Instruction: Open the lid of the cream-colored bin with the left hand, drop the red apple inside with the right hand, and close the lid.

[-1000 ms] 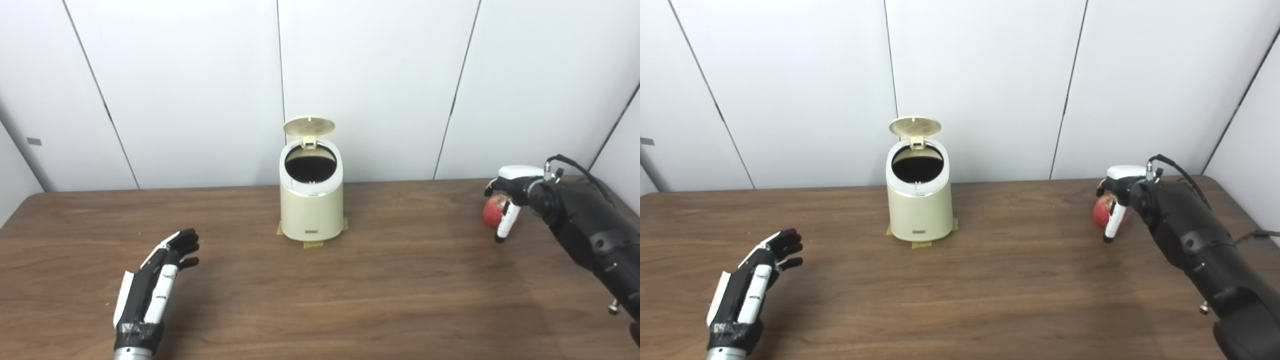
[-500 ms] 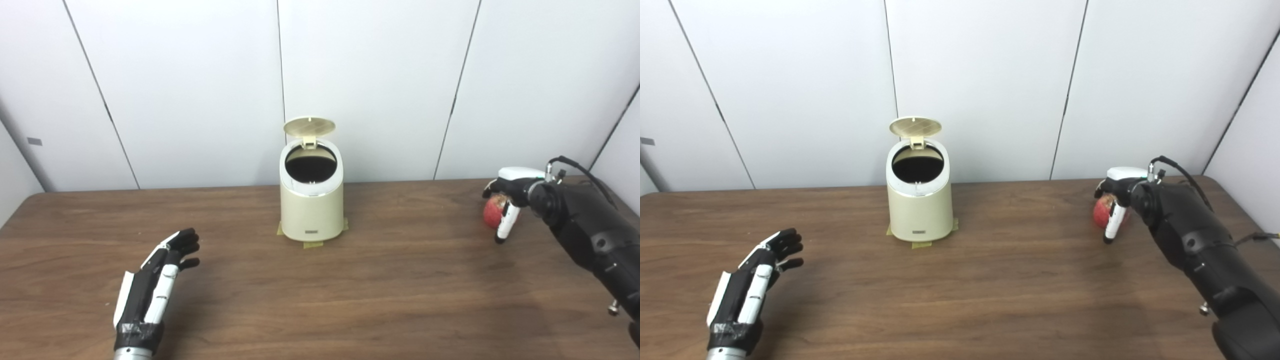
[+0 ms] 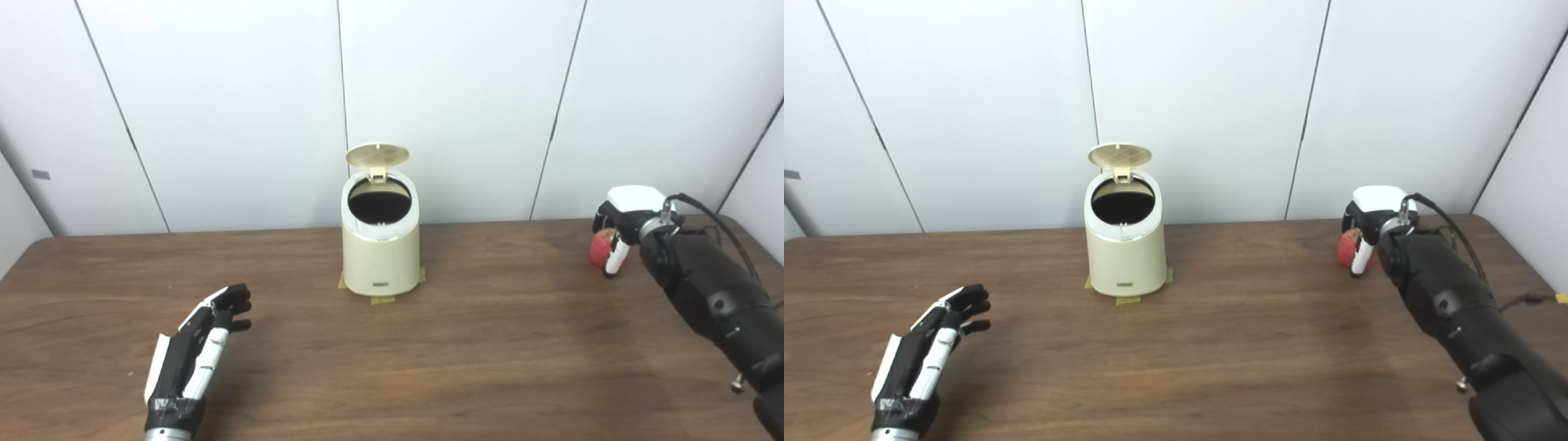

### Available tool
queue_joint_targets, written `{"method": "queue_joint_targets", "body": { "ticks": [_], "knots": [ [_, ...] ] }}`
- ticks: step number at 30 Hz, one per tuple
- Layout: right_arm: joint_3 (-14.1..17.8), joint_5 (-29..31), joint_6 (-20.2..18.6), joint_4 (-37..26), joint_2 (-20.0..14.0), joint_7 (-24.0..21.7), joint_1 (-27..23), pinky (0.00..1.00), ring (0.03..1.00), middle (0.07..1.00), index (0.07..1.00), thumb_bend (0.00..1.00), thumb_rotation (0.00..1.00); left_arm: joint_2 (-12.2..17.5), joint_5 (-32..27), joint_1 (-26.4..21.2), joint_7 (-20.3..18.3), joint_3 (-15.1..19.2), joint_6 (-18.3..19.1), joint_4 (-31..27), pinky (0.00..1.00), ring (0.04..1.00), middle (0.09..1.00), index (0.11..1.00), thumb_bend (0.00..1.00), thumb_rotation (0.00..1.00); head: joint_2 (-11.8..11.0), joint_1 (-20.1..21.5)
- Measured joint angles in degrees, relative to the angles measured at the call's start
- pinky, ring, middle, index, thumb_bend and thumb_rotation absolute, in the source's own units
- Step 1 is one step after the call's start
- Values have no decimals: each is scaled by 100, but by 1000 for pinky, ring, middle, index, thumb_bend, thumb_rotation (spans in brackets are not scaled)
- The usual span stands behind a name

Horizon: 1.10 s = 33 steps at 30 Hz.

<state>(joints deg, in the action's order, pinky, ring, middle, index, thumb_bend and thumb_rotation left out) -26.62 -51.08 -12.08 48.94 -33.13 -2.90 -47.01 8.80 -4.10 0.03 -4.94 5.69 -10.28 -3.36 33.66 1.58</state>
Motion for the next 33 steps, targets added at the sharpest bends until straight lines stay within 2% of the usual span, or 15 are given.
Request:
{"method": "queue_joint_targets", "body": {
  "ticks": [2,7,9,13,17,19,22,23,26,28,30,33],
  "knots": [
    [2,9,32,57,11,174,-2,358,417,458,539,517,0,1,9,0,0,-6,3,-3,717,797,803,778,595,765,9,0],
    [-30,6,-77,52,9,234,2,411,432,501,504,518,0,5,45,6,-6,-11,3,-3,719,797,807,784,593,770,0,9],
    [-26,14,-130,20,9,229,15,387,414,481,524,517,0,5,44,6,-9,-13,3,-3,724,800,807,783,593,768,-9,9],
    [47,122,-103,-601,-35,67,176,380,416,503,506,518,0,8,60,6,-9,-13,3,-1,725,804,811,787,571,768,-9,26],
    [-24,98,142,-1625,-222,-268,359,330,392,490,509,519,0,8,80,3,-14,-26,-1,0,720,806,818,796,559,786,-9,26],
    [136,265,317,-2244,-287,-424,468,395,443,528,478,517,0,12,103,4,-16,-32,-1,0,719,800,811,790,565,774,-9,18],
    [395,493,572,-3403,-375,-558,747,314,404,471,504,520,0,13,112,5,-15,-40,-1,0,714,801,812,792,554,774,-9,18],
    [436,509,647,-3702,-376,-586,816,316,404,473,505,520,0,16,112,6,-15,-40,-1,1,713,802,813,794,554,770,-9,18],
    [498,368,920,-4586,-361,-580,1050,428,462,531,457,516,0,11,112,4,-16,-49,-1,1,710,800,815,796,544,769,0,17],
    [588,192,1058,-5129,-294,-454,1214,410,450,544,452,515,0,13,116,5,-11,-50,-1,1,713,803,818,799,530,783,-9,26],
    [682,72,1092,-5604,-114,-382,1305,322,403,554,474,511,0,22,136,8,-11,-52,-1,4,717,804,818,796,524,780,-9,26],
    [751,28,1210,-6113,203,-418,1323,394,430,549,458,513,0,20,154,4,-13,-70,-3,6,712,802,816,793,514,775,-18,26]
  ]
}}
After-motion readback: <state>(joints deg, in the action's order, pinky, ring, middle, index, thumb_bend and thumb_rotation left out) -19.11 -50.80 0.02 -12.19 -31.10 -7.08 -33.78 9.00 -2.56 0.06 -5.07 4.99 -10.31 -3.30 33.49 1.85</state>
